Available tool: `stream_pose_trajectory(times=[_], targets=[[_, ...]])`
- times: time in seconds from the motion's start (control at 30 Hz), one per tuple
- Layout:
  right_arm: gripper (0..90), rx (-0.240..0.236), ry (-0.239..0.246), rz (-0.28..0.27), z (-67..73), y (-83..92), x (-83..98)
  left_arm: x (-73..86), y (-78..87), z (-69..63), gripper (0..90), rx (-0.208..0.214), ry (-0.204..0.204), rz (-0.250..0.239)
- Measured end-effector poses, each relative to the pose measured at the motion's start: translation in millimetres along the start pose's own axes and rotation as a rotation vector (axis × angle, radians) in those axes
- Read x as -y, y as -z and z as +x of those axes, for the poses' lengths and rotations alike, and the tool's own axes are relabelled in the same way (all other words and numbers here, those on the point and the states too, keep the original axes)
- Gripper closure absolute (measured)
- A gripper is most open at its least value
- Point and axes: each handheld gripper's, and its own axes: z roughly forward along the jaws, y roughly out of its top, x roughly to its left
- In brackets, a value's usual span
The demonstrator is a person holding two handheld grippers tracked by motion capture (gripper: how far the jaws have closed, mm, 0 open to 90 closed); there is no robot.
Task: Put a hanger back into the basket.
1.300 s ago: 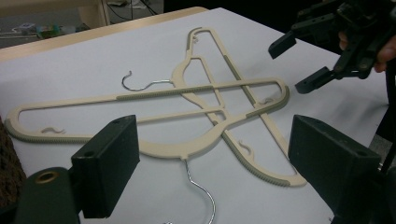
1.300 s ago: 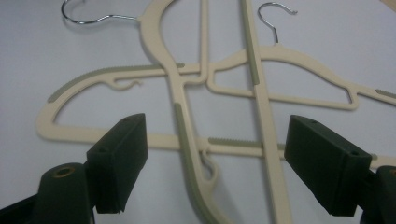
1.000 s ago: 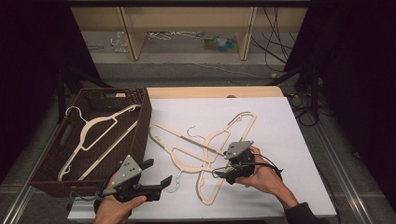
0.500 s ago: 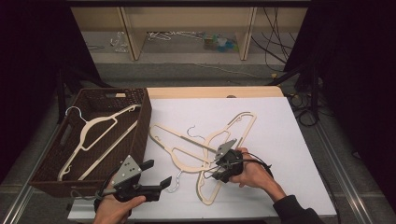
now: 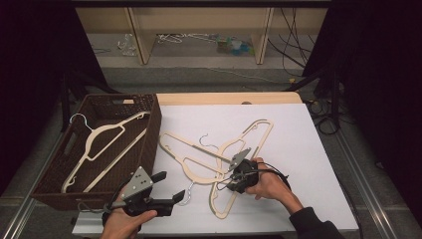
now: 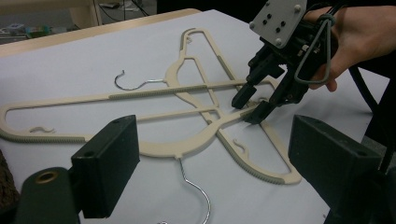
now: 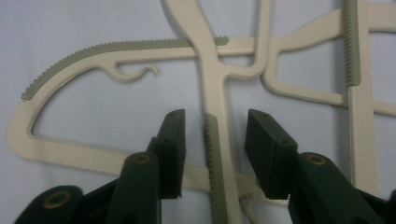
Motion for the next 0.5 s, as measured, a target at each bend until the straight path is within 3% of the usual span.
stream_pose_trajectory(times=[0.13, 0.23, 0.5], targets=[[67.2, -0.009, 0.013, 0.010, -0.7, 0.3, -1.3, 0.1, -0.3, 0.7, 16.3, -0.003, 0.005, 0.004], [78.4, -0.024, 0.041, 0.015, -0.1, 0.0, -2.8, 0.2, -0.5, 0.5, 16.3, -0.004, 0.003, 0.009], [79.5, -0.015, 0.071, 0.037, 3.8, 1.5, -4.8, -0.4, -2.3, -1.1, 16.4, 0.005, -0.010, 0.010]])
